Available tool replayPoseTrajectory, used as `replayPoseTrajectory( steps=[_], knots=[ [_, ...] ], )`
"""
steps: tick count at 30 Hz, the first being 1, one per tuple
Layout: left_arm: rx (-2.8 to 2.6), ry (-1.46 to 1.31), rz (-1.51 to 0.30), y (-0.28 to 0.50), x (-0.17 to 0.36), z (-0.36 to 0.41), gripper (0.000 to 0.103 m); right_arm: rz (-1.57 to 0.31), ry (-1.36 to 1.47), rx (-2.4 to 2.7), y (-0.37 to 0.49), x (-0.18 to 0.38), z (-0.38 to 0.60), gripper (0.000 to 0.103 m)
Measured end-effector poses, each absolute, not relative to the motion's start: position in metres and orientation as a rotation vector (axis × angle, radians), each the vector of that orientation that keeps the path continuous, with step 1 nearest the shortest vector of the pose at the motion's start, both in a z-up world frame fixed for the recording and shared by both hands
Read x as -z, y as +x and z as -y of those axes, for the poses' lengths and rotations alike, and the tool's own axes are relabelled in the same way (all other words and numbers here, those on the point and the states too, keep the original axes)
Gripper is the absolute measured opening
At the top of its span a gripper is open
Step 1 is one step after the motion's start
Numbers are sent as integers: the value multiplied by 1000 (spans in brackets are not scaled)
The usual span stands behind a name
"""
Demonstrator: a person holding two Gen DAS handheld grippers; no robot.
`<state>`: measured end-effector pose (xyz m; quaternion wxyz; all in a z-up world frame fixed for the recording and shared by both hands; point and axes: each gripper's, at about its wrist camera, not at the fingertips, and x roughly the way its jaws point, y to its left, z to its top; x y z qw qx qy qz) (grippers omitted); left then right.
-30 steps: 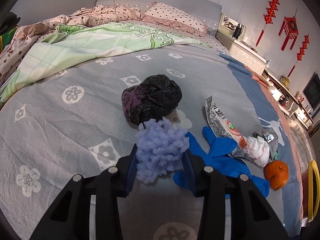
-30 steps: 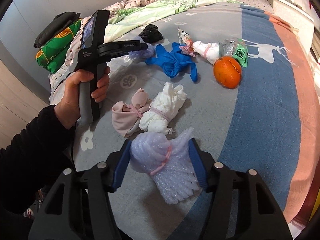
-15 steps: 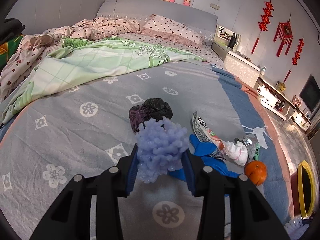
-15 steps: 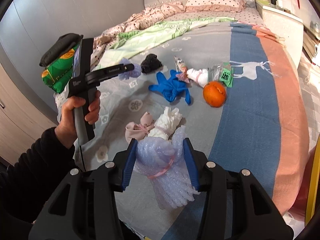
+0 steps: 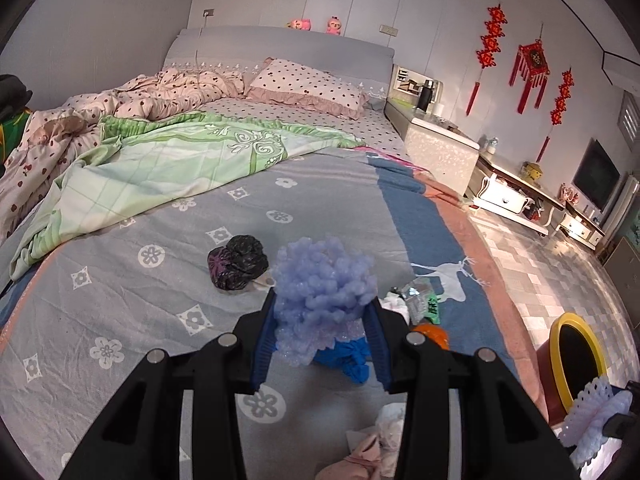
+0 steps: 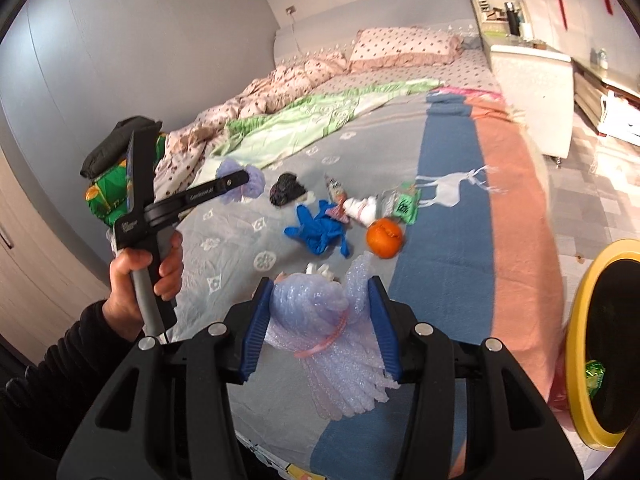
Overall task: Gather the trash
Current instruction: 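Carry both items over the yellow bin and open both grippers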
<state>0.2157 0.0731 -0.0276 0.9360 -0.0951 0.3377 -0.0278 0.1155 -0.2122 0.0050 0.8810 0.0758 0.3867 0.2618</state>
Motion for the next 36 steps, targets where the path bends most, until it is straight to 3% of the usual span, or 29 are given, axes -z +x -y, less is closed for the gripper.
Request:
replayPoseTrajectory(
  steps=[21, 36],
  knots=[
    [375, -108, -568, 176, -62, 99, 38, -529, 284, -248, 90, -103, 378, 46],
    [549, -60, -578, 179, -75, 208, 38, -469, 359, -61, 72, -124, 505, 47]
  ],
)
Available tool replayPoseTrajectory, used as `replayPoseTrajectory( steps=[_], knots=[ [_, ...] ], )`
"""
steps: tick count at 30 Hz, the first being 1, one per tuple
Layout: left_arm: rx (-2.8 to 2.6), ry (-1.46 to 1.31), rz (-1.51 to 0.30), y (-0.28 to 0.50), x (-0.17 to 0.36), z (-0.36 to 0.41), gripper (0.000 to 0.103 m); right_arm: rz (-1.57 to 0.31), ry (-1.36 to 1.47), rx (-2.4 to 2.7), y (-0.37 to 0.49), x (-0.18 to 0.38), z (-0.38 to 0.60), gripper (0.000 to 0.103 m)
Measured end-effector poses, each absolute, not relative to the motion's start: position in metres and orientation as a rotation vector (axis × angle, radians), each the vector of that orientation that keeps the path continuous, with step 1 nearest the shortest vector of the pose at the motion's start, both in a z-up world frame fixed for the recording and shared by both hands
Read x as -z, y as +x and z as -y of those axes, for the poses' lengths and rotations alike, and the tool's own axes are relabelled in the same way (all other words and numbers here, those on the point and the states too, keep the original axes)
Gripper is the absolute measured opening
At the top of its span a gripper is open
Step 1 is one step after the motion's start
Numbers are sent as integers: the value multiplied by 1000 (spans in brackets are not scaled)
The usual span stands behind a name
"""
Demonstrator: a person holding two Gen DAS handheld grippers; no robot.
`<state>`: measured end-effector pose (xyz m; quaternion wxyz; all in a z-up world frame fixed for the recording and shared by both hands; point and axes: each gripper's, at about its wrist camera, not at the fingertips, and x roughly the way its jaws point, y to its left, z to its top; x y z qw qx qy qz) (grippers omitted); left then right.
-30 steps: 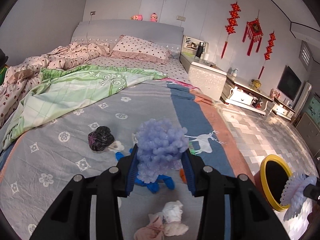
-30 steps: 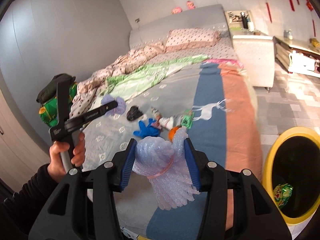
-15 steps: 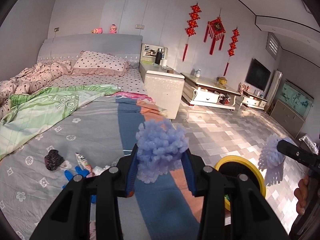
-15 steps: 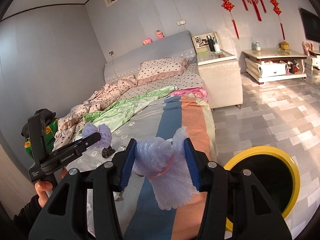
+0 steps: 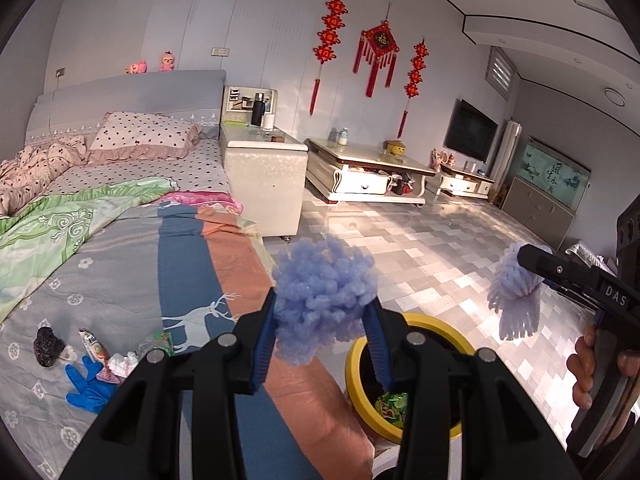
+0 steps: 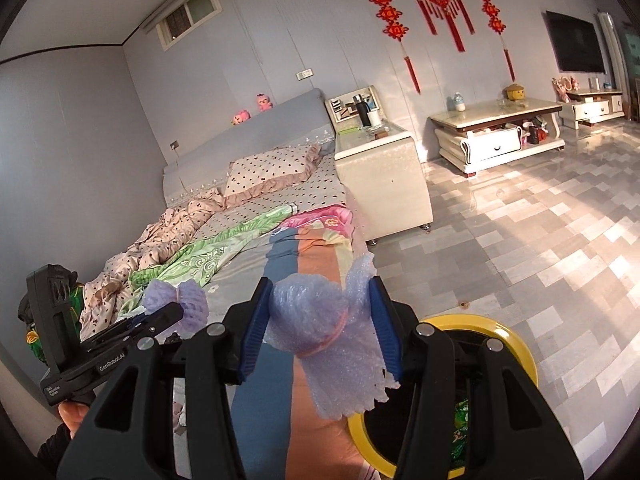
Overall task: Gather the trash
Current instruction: 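Carry both items over the yellow bin and open both grippers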
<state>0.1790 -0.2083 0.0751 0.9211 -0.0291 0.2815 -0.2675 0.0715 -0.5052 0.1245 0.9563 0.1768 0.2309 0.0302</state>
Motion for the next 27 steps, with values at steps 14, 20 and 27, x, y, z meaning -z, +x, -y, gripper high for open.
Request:
replayPoseTrajectory(
  steps=[14, 20, 27],
  knots=[
    [655, 19, -684, 189, -26, 294, 38, -540, 426, 13, 82, -75, 558, 47],
    [685, 38, -725, 193, -6, 318, 38, -566, 443, 31, 96, -55, 563, 47],
    [707, 51, -763, 199, 17, 336, 39, -596, 465, 67, 108, -30, 579, 48]
  ],
)
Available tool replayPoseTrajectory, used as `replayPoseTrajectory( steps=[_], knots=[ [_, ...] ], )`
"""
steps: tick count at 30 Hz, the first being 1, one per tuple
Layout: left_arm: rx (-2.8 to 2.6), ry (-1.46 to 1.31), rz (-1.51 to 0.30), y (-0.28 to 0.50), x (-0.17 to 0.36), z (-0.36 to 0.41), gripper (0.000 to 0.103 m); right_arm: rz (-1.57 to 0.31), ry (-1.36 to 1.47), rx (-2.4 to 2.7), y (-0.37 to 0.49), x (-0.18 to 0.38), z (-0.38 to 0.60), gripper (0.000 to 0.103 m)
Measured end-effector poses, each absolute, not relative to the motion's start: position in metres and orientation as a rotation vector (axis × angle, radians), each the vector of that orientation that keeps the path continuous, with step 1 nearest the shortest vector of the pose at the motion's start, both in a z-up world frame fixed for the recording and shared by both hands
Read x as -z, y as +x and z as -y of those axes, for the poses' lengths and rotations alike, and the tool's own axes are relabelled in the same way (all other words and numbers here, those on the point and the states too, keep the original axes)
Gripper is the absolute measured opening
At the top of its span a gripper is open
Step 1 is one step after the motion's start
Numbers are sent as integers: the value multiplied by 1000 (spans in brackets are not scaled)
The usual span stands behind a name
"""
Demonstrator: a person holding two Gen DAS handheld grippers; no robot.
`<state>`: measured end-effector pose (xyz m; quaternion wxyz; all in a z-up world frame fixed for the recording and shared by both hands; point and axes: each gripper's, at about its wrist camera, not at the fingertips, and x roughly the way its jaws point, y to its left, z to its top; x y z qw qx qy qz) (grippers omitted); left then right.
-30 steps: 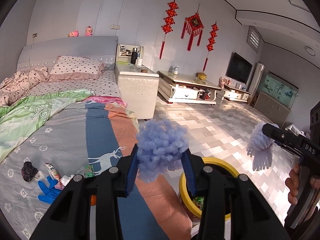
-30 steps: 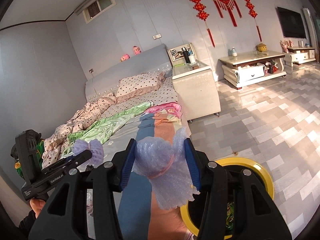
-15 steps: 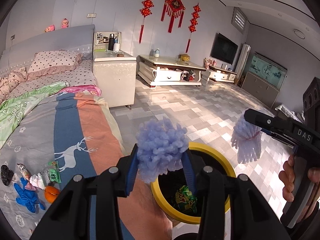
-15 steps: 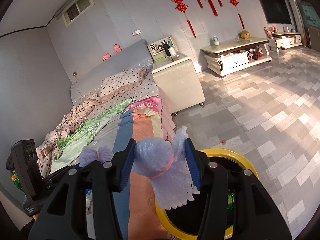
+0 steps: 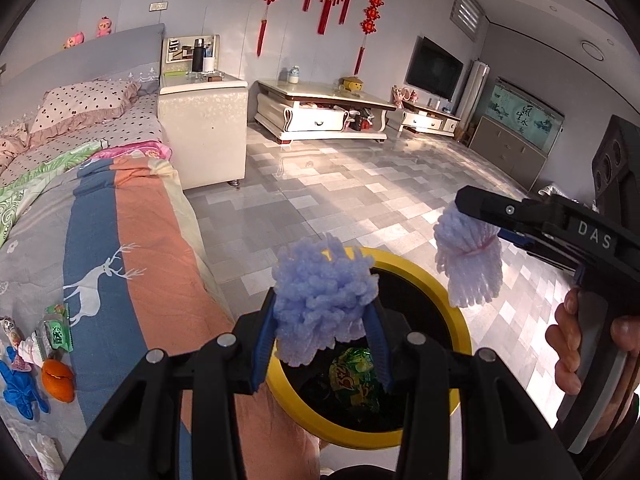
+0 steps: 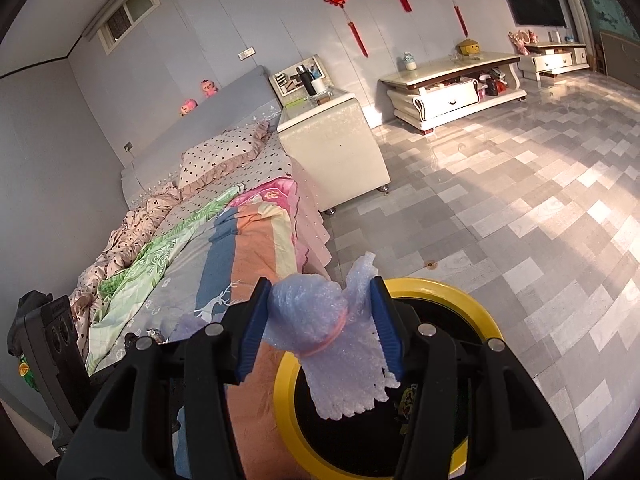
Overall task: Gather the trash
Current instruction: 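Carry both items over the yellow bin and open both grippers, then move both tools back over the bed toward the remaining items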
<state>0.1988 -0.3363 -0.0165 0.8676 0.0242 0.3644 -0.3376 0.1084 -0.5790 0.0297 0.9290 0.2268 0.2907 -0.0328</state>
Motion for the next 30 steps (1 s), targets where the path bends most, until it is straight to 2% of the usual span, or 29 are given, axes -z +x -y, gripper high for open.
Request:
replayPoseTrajectory(
  steps=[7, 10, 13, 15, 17, 25, 27, 30],
  knots=[
    [737, 50, -802, 201, 35, 347, 40, -628, 496, 118, 115, -5, 597, 51],
    [746, 43, -807, 200, 36, 348, 42, -623, 493, 131, 114, -3, 601, 55],
    [749, 38, -804, 198, 35, 347, 49, -617, 496, 147, 113, -2, 604, 61],
    [749, 32, -806, 197, 34, 346, 61, -622, 501, 158, 112, -2, 604, 63],
    [745, 24, -798, 196, 33, 342, 66, -622, 502, 176, 111, -1, 606, 65],
    [723, 12, -783, 192, 26, 325, 76, -629, 509, 191, 104, -1, 601, 69],
    [710, 5, -779, 192, 25, 317, 79, -629, 506, 186, 104, -2, 598, 76],
    [689, 1, -773, 190, 23, 304, 81, -636, 513, 186, 104, -1, 597, 78]
  ],
)
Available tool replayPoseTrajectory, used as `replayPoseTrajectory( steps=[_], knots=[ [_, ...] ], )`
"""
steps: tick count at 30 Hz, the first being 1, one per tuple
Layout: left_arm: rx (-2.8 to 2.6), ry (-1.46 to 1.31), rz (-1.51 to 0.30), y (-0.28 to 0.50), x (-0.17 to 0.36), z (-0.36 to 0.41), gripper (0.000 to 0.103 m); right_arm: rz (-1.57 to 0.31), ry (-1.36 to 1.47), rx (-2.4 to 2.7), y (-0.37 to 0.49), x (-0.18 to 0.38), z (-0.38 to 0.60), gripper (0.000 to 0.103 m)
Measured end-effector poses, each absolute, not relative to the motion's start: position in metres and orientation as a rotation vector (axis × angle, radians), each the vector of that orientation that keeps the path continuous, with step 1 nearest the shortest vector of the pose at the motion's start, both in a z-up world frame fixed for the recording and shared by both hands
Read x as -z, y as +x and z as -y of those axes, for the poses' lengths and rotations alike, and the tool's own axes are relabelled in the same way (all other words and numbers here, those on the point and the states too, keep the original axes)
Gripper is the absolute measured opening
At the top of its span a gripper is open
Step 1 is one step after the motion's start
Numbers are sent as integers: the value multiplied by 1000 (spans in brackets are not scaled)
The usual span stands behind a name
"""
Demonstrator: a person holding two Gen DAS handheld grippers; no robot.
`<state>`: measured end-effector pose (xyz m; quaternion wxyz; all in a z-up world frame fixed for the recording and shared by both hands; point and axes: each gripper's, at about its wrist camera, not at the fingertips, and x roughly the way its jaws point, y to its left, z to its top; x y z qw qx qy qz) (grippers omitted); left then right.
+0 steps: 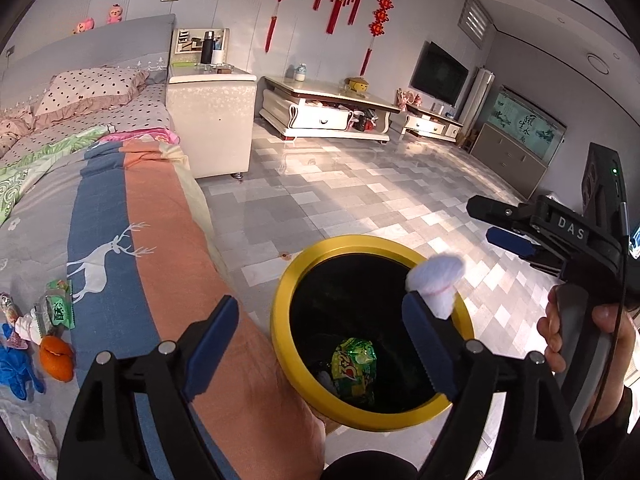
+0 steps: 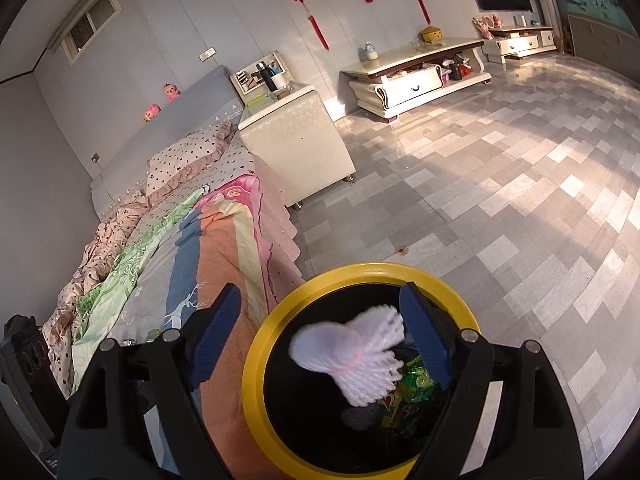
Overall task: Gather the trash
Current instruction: 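Move both tools back over the bed toward the remaining items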
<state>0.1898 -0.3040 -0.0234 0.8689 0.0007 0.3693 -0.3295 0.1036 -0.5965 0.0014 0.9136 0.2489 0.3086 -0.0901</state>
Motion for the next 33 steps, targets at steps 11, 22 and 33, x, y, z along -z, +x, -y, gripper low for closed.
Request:
replayPoseTrajectory(
  steps=[11, 22, 33],
  knots=[
    [604, -12, -744, 187, 16, 239, 82, -638, 469, 130, 104, -18, 558, 78],
    [453, -27, -714, 182, 10, 144, 82, -653, 393, -36, 133, -37, 469, 78],
    [313, -39, -728, 180, 16, 57, 82, -691, 295, -190, 174, -42, 360, 78]
  ],
)
